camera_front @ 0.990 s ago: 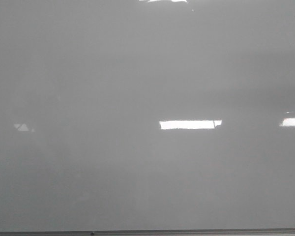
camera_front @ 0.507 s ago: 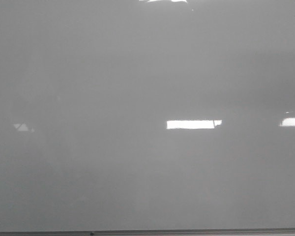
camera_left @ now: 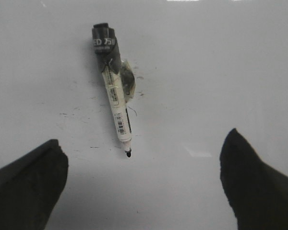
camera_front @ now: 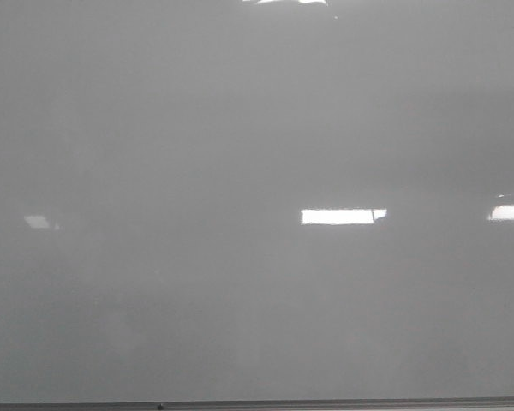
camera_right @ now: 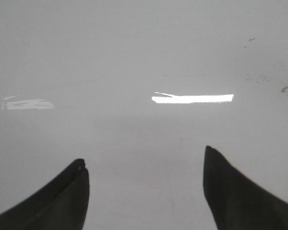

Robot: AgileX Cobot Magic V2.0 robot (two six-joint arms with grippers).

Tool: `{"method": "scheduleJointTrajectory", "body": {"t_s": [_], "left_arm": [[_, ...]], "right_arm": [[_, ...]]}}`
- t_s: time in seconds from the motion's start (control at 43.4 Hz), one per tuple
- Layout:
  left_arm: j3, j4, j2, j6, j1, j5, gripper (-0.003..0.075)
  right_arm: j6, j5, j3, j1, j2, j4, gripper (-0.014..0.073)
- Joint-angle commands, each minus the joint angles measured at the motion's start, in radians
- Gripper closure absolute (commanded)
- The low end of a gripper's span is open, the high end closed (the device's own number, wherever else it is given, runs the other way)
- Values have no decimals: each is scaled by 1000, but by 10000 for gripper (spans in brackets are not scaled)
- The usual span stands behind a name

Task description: Write number 6 on whiteboard

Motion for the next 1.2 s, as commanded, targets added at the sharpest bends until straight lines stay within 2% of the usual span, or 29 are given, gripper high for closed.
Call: {"method": "scheduleJointTrajectory", "body": {"t_s": [0.0,0.161,0.345,0.553,0.645,0.852,1.105,1.174], "left_arm": [[-48,-12,93,-13,15,-126,103],[-48,-19,240,-29,47,-224,103],[-49,-19,377,-29,47,-394,103],[-51,-21,473,-29,47,-499,106],[-51,-21,506,-29,47,-550,144],[-51,-21,527,-29,47,-561,316],[-51,-21,527,-29,47,-560,659],[-51,-21,525,-29,47,-545,713]], "right_arm": [[-1,-76,-29,-5,17,-9,67],[-1,-76,-29,-5,17,-9,67],[-1,-76,-29,-5,17,-9,67],[-1,-76,-29,-5,17,-9,67],[-1,-76,-29,-5,17,-9,67],[-1,-76,-29,-5,17,-9,67],[-1,-76,-29,-5,17,-9,67],[-1,-76,-29,-5,17,-9,67]]}}
